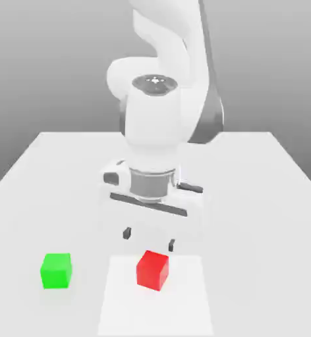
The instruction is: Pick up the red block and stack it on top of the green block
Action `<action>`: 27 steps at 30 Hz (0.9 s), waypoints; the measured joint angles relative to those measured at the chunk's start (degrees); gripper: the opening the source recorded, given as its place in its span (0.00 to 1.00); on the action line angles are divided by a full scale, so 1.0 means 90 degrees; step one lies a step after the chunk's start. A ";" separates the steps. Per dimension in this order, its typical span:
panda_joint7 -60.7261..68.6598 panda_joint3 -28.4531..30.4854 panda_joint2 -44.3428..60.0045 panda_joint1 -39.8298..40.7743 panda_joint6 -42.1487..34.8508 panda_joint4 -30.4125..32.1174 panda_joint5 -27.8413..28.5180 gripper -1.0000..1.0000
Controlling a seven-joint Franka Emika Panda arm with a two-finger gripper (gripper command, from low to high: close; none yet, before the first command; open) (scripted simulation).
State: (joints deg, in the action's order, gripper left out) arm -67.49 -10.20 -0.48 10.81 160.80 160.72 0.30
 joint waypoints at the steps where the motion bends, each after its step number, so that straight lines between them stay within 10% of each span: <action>1: -0.0013 0.0006 0.0090 -0.0006 0.0080 -0.0010 -0.0005 0.50; 14: -0.0601 0.0610 0.1515 -0.0389 0.1281 -0.0181 0.0794 0.50; 15: -0.0615 0.0653 0.1579 -0.0424 0.1332 -0.0183 0.0821 0.00; 27: -0.0384 0.0332 0.1024 -0.0202 0.0885 -0.0158 0.0459 0.00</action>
State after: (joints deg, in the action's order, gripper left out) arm -70.95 -7.21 8.74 8.99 168.77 159.29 4.43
